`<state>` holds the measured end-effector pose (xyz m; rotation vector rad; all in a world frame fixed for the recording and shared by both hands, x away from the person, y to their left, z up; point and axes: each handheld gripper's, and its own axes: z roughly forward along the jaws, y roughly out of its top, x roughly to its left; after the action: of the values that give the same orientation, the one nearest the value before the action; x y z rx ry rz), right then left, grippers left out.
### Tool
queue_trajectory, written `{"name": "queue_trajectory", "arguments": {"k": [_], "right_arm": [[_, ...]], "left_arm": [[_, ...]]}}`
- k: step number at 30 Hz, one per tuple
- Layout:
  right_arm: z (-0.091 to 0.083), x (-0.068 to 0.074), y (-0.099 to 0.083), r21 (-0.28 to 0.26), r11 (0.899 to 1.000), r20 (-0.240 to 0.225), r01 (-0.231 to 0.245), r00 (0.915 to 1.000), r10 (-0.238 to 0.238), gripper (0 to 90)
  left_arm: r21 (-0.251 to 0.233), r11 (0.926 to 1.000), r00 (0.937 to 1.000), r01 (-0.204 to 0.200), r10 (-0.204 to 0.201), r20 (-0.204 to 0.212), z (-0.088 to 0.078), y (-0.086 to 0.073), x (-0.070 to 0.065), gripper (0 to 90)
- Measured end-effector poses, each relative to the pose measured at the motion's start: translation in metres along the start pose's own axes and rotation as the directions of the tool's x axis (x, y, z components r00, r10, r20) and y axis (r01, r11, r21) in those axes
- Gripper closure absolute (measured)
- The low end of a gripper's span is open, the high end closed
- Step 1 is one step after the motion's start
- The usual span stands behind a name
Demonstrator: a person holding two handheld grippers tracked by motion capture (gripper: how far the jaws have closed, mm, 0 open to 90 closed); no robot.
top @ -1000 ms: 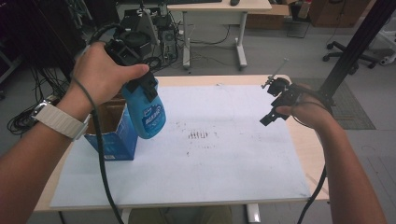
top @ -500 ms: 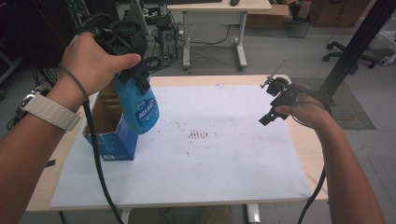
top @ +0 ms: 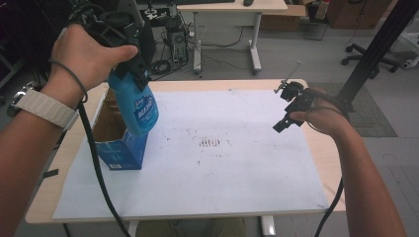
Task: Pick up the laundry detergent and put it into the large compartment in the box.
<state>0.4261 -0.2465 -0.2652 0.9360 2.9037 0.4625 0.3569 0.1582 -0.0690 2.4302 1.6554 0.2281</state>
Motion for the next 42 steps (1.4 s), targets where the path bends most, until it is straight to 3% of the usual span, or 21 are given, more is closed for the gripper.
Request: {"name": "queue_trajectory", "arguments": {"k": [9, 21, 26, 42], "right_arm": [[0.001, 0.0, 0.001, 0.002, 1.0, -0.001, -0.002, 1.0, 0.002, 8.8], [0.002, -0.001, 0.002, 0.004, 1.0, -0.003, 0.001, 1.0, -0.001, 8.8], [0.003, 0.0, 0.003, 0.007, 1.0, -0.003, 0.001, 1.0, -0.001, 8.8], [0.005, 0.0, 0.005, 0.015, 1.0, -0.006, 0.003, 1.0, -0.003, 8.8]], "left_arm": [[-0.013, 0.9973, 0.9974, 0.072, -0.072, -0.007, -0.004, 0.0, 0.016, 37.4], [-0.008, 0.9907, 0.9903, 0.135, -0.136, -0.031, -0.006, -0.001, 0.034, 37.5], [-0.011, 0.9852, 0.9849, 0.171, -0.171, -0.026, -0.006, -0.003, 0.043, 37.4], [-0.016, 0.9724, 0.9708, 0.233, -0.233, -0.055, -0.001, -0.007, 0.065, 37.4]]}}
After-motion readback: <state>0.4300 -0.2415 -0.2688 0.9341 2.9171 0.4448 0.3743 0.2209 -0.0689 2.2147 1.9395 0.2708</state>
